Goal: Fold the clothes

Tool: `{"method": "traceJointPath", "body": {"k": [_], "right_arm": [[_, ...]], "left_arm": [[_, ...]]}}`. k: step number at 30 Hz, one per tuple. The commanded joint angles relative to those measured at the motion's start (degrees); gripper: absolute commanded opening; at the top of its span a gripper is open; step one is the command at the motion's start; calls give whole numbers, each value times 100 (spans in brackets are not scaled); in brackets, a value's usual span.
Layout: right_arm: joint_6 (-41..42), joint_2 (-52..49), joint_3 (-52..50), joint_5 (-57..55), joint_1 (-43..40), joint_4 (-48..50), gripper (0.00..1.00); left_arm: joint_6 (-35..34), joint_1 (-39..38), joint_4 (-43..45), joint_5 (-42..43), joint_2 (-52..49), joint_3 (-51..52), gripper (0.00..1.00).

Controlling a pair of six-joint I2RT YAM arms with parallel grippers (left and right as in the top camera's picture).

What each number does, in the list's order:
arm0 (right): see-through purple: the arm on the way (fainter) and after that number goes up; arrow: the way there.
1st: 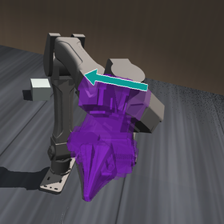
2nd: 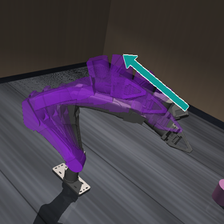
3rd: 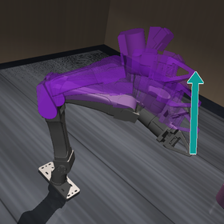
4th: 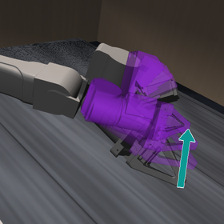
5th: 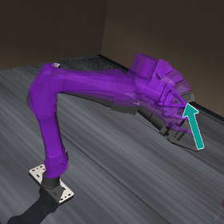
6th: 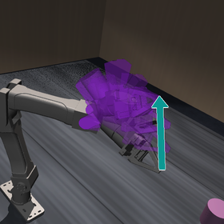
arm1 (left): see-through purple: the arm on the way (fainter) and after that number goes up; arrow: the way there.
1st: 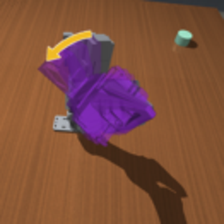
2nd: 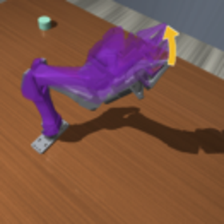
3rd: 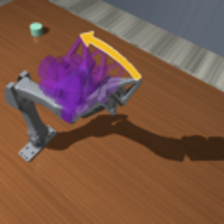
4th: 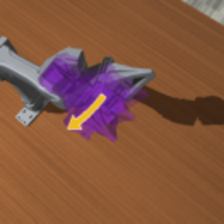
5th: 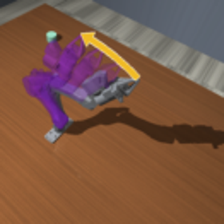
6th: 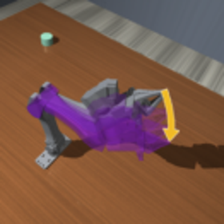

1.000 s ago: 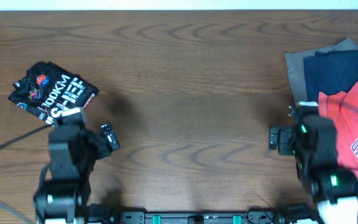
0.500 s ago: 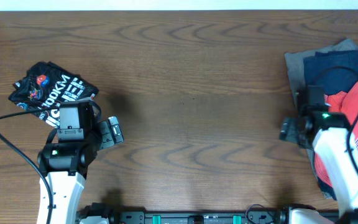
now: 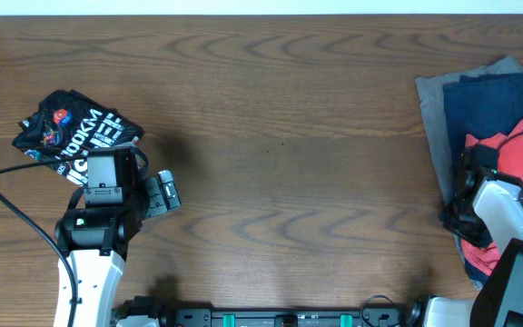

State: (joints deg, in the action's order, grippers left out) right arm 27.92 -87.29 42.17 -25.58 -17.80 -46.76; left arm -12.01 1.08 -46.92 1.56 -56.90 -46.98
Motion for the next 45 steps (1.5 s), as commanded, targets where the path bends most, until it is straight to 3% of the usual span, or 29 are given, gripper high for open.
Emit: {"method": "traceJointPath", "body": {"k": [1,7,11,17,21,29,35,42,45], "right_arm": [[74,-20,-50,-114,-61,50,1],[-367,234,356,531,-50,-179,1],[-931,811,1504,1027,-50,-616,1],[-2876,1521,3340,3976,109,-894,1],[-3707,1838,3600,4937,737,-1499,1],[-3499,1766,2962,4968,2726,-1969,1],[-2852,1432,2006,4959,4142,-566,1],[-2090,566,953,4863,5359,2603,1],[-1978,-2,855,4905,5757,3482,1]], "left_arm": [[-35,13,-17,61,0,-125,98],[-35,13,-20,61,0,-125,98],[-35,13,-17,61,0,-125,98],[-35,13,-20,61,0,-125,98],[-35,13,-20,61,0,-125,98],[-35,13,-20,61,0,-125,98],[-35,13,-17,59,0,-125,98],[-35,13,-17,61,0,-125,98],[-37,13,-17,101,0,-125,98]]}}
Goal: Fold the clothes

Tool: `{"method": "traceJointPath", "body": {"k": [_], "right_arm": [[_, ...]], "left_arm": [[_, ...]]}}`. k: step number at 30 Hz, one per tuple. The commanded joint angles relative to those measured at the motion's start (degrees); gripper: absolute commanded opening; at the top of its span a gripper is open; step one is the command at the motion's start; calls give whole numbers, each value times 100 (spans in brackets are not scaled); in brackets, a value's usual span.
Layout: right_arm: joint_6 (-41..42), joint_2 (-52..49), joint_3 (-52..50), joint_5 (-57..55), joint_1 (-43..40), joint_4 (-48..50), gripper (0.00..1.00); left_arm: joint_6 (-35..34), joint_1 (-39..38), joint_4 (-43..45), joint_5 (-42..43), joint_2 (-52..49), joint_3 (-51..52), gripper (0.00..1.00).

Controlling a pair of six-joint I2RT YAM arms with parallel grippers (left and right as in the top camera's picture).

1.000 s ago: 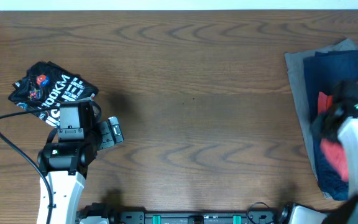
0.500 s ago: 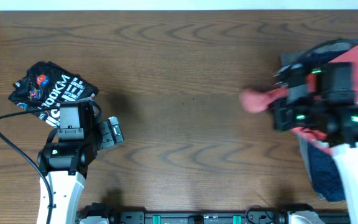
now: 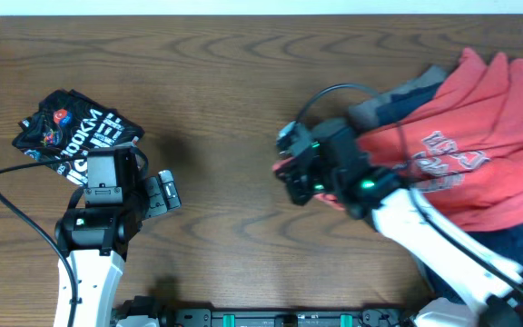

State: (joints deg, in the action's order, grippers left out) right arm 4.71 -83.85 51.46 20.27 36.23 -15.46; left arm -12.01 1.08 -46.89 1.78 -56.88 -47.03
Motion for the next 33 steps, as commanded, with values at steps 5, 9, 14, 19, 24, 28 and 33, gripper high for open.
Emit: {"method": "traceJointPath", "body": {"k": [5,9,14,19,24,28,33], "right_arm": [[343,-1036,-74,625,927,1486,1],[284,-1047,-44,387,1102,1781,5],[278,-398,116,-922,649,1023,49],[763,577,205,-2492,-275,-498,84],[1458,1329,205,-3209,-1519,-2059,99],[1456,1578,205,-3204,-2400,-2745,99],[1456,1624,205,-3185,-3169,-3222,99]], "left_arm": [[-295,13,-4,83,-2,-120,98],[-337,13,98,308,-2,-120,98],[-337,13,199,1307,-4,-118,98],[-354,-2,262,2439,-57,-22,98],[-1056,-402,304,2483,-452,195,98],[-1375,-1056,730,2511,-1005,385,98],[-1436,-2048,1676,2717,-1956,420,98]]}}
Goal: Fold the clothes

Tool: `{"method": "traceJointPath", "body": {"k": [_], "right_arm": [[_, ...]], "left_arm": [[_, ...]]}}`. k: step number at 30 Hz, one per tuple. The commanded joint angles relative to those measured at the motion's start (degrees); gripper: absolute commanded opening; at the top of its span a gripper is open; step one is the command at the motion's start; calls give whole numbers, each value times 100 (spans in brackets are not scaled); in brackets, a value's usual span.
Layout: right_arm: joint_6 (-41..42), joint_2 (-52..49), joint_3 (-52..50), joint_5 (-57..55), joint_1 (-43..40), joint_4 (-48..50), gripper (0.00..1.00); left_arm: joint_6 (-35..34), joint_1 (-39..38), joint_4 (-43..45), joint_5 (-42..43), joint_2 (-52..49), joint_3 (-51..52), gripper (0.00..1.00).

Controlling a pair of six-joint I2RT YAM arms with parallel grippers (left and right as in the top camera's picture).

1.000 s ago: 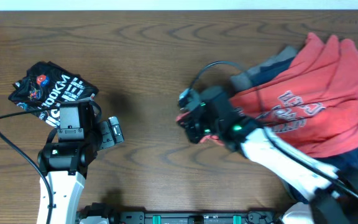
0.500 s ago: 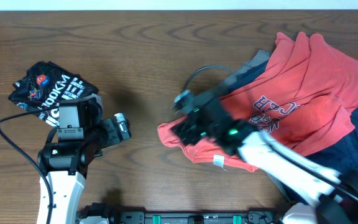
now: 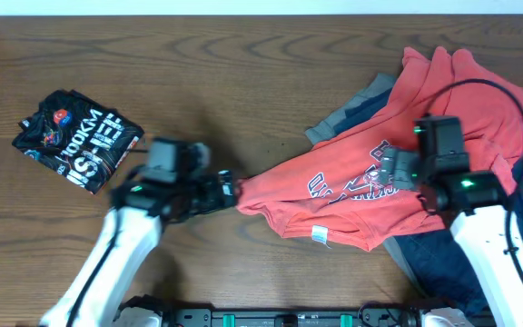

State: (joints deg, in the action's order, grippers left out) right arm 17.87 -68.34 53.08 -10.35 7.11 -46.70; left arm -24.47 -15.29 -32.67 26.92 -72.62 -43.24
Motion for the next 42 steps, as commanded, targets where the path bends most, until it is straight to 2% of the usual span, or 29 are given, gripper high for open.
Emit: {"method": "traceJointPath", "body": {"k": [1,6,10,13,16,17,19,22,30,33,37,39,42], "right_arm": [[140,72,44,-118,-337,-153,99],[138,72,44,-122,-470,-306,99],[138,72,44,-125,-470,-413,99],[116,72,44,-125,-470,-413,99],[116,72,44,-125,-470,-415,99],[116,72,42,-127,-470,-426,99],[118,72,42,-164,-470,-476,99],[120,72,37,-332,-531,-581,99],[-68,-136,35,-109,-922,-487,94],[-326,-317,35,251,-925,-413,92],[-802,-645,35,966,-918,-219,89],[-994,-857,35,1303,-911,-81,88],[-1198,-1187,35,1661,-835,127,88]], "left_arm": [[-275,-577,446,203,-577,42,98],[-885,-1235,1493,201,-1620,42,98],[-1504,-1513,1851,203,-2269,42,98],[-1703,-1644,2111,205,-2577,42,96],[-1652,-1663,2575,203,-2632,39,44],[-1567,-1628,2778,203,-2597,17,22],[-1451,-1469,2949,203,-2472,-109,7],[-1370,-1080,2767,313,-2090,-409,6],[-1327,428,2441,1475,-319,-1611,6],[-940,1174,1849,1419,186,-2022,6],[-756,1908,807,1351,415,-2085,6],[-358,2015,151,1202,334,-2072,6],[315,1965,-378,487,37,-2063,10]]}}
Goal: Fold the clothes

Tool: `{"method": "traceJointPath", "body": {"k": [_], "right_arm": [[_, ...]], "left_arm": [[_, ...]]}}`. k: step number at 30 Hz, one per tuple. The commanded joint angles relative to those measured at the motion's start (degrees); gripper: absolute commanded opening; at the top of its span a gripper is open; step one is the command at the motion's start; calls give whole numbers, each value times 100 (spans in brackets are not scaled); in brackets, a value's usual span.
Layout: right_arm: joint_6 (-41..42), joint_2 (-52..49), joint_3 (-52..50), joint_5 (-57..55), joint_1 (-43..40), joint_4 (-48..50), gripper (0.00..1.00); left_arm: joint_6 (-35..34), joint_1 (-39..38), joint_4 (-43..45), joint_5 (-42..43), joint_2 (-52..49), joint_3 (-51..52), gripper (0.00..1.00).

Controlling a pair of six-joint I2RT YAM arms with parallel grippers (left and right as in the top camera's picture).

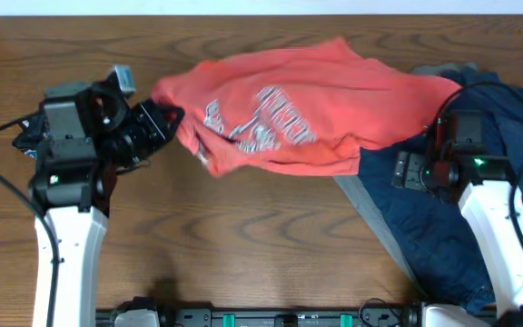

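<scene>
A red shirt [289,113] with pale lettering stretches across the far middle of the table, bunched and draped. My left gripper [166,118] is shut on its left edge, beside the arm's wrist. My right gripper [399,171] points left just below the shirt's lower right edge, over a grey garment [375,204]. Its finger state is unclear from above. A dark blue garment [507,118] lies under and behind the right arm. The folded black shirt [24,136] is almost wholly hidden behind the left arm.
The blue and grey clothes cover the right side of the table down to the front edge. A black cable loops from the left arm over the left side. Bare wood [243,236] fills the front middle.
My left gripper has gone from the table's middle to the far left with the red shirt's edge in it. The shirt now spans the far middle. The right gripper is off the shirt's chest.
First the left arm rested by the folded black shirt while the right gripper was at the pile on the right. Then the right gripper had the red shirt at the centre. Then the left gripper was at its left end, and now holds it far left.
</scene>
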State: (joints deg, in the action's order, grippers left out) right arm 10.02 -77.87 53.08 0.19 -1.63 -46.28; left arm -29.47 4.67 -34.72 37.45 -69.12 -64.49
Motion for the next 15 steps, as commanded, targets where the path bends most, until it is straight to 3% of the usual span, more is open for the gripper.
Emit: {"method": "traceJointPath", "body": {"k": [1,5,12,15], "right_arm": [[-472,-341,37,684,74,153,88],[-702,-822,35,909,330,424,88],[-844,-1637,35,907,796,603,89],[-846,-1904,35,905,925,743,89]], "left_arm": [[1027,-46,-192,-883,-450,61,10],[1169,-44,372,-1965,-914,61,11],[1095,70,3084,-2096,-1255,59,11],[695,186,3654,-2767,-1252,-74,11]]}}
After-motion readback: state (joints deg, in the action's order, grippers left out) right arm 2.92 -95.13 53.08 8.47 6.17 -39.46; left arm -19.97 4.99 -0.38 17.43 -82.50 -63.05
